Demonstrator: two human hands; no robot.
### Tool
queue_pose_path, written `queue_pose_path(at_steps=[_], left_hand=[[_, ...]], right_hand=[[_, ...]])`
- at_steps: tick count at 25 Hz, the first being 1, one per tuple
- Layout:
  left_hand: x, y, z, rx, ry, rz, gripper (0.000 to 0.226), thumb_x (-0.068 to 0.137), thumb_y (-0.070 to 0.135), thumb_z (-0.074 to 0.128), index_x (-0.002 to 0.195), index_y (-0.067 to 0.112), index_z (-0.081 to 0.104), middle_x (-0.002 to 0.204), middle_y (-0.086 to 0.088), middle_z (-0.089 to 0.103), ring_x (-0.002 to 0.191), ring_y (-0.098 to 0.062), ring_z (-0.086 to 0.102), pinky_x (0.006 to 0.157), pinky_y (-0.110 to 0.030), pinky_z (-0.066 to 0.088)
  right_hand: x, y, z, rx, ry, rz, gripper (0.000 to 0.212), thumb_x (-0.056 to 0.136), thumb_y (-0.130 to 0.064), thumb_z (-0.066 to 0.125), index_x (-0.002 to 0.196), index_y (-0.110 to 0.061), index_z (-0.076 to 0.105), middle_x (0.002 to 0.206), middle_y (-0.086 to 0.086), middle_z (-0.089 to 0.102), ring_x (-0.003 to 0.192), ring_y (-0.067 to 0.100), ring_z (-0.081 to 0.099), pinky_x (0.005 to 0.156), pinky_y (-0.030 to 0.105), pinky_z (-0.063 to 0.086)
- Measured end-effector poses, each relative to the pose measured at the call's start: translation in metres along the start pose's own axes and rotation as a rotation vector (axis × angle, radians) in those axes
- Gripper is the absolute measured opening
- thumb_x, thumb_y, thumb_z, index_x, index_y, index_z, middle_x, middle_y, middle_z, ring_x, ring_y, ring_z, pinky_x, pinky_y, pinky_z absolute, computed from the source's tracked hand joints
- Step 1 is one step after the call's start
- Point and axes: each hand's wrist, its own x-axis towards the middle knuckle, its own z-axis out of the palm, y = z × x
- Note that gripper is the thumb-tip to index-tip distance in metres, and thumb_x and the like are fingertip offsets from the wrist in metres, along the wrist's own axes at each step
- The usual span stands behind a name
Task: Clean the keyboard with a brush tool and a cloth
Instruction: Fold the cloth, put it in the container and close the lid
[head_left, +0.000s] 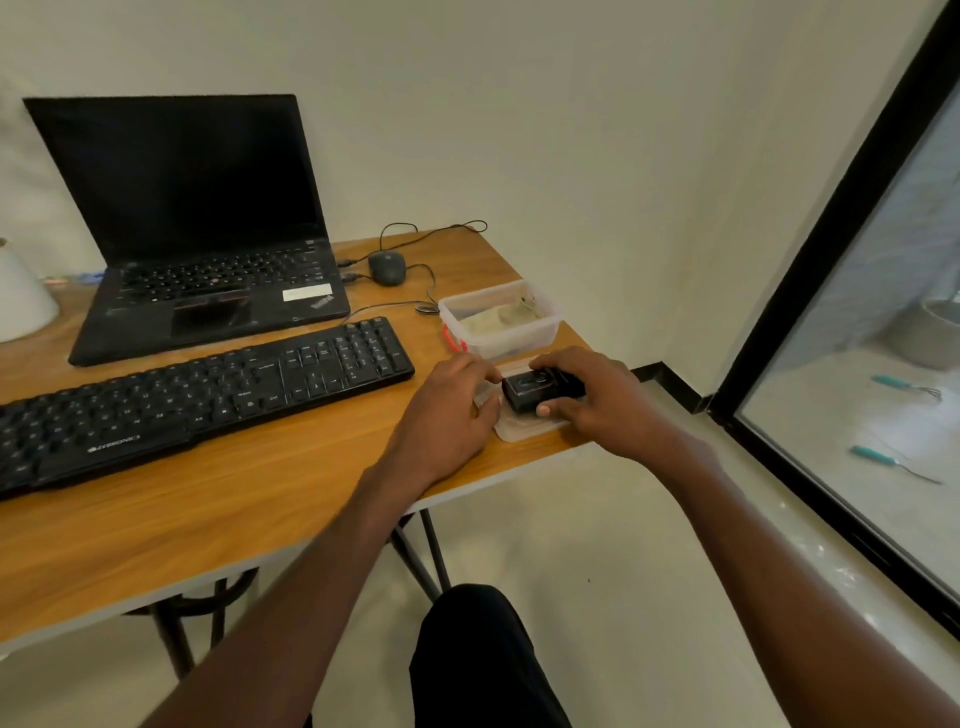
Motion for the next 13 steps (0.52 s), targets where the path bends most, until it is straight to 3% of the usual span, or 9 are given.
queue_pose_path(at_steps=[3,7,10,13], left_hand=[[0.000,0.000,-0.002,0.058,0.105,-0.001,0.028,0.100,0.031,0.067,0.126,0.020,0.067,0.128,0.002,0.058,0.121,-0.016,0.049,0.099,-0.034,0.046],[0.003,-0.001,-0.004,0.078,0.223,-0.082,0.027,0.100,0.026,0.067,0.125,0.016,0.065,0.126,-0.001,0.055,0.118,-0.018,0.049,0.099,-0.032,0.044],[0.005,-0.004,-0.004,-0.001,0.216,-0.150,0.021,0.100,0.024,0.066,0.120,0.019,0.062,0.122,0.003,0.054,0.114,-0.015,0.047,0.098,-0.030,0.044],[0.005,-0.005,-0.004,-0.052,0.184,-0.198,0.008,0.099,0.022,0.065,0.106,0.022,0.061,0.110,0.007,0.058,0.106,-0.013,0.049,0.092,-0.037,0.049]], right_hand=[[0.007,-0.006,-0.007,0.054,0.058,-0.003,0.048,0.086,-0.028,0.083,0.131,-0.027,0.066,0.125,-0.010,0.067,0.115,0.012,0.061,0.102,0.037,0.050],[0.038,-0.018,-0.016,0.139,0.225,-0.070,0.049,0.085,-0.025,0.084,0.131,-0.025,0.065,0.125,-0.009,0.067,0.113,0.006,0.060,0.096,0.018,0.046],[0.083,-0.024,-0.016,0.129,0.150,-0.066,0.045,0.082,-0.025,0.085,0.122,-0.027,0.065,0.119,-0.009,0.069,0.108,0.010,0.063,0.094,0.024,0.050],[0.128,-0.024,-0.012,-0.027,0.002,-0.040,0.042,0.074,-0.026,0.091,0.110,-0.027,0.069,0.110,-0.008,0.070,0.104,0.017,0.066,0.089,0.031,0.053]])
